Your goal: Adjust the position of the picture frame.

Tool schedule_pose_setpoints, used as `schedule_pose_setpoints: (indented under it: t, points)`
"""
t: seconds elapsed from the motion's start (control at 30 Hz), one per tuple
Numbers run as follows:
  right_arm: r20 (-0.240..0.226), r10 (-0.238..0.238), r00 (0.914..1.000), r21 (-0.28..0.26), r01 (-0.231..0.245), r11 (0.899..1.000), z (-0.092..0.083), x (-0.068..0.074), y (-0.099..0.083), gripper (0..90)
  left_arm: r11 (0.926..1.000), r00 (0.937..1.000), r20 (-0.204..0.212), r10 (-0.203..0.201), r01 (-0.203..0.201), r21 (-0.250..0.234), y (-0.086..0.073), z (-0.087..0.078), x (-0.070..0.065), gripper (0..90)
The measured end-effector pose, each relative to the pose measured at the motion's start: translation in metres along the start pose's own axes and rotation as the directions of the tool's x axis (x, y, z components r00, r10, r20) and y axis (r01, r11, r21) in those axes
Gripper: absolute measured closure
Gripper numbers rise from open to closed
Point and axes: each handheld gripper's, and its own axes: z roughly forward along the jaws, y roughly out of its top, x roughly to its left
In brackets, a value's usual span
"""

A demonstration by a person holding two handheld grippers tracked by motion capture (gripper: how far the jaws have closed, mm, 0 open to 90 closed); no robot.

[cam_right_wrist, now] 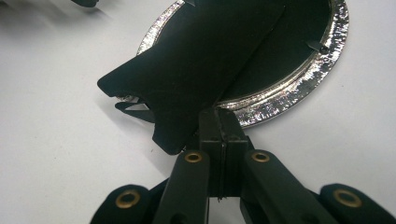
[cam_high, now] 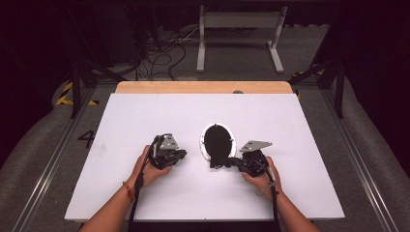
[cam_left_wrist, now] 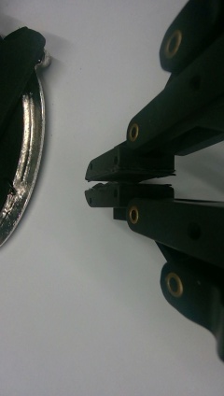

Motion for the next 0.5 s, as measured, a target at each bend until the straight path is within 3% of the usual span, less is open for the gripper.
schedule_pose_setpoints:
  t: [0.5]
  points:
    - [-0.022, -0.031, 0.9993, -0.014, 0.031, 0.999, 0.007, 0.011, 0.001, 90.0, 0.9997, 0.9995, 0.024, 0.022, -0.022, 0.009, 0.001, 0.007, -0.008, 85.8]
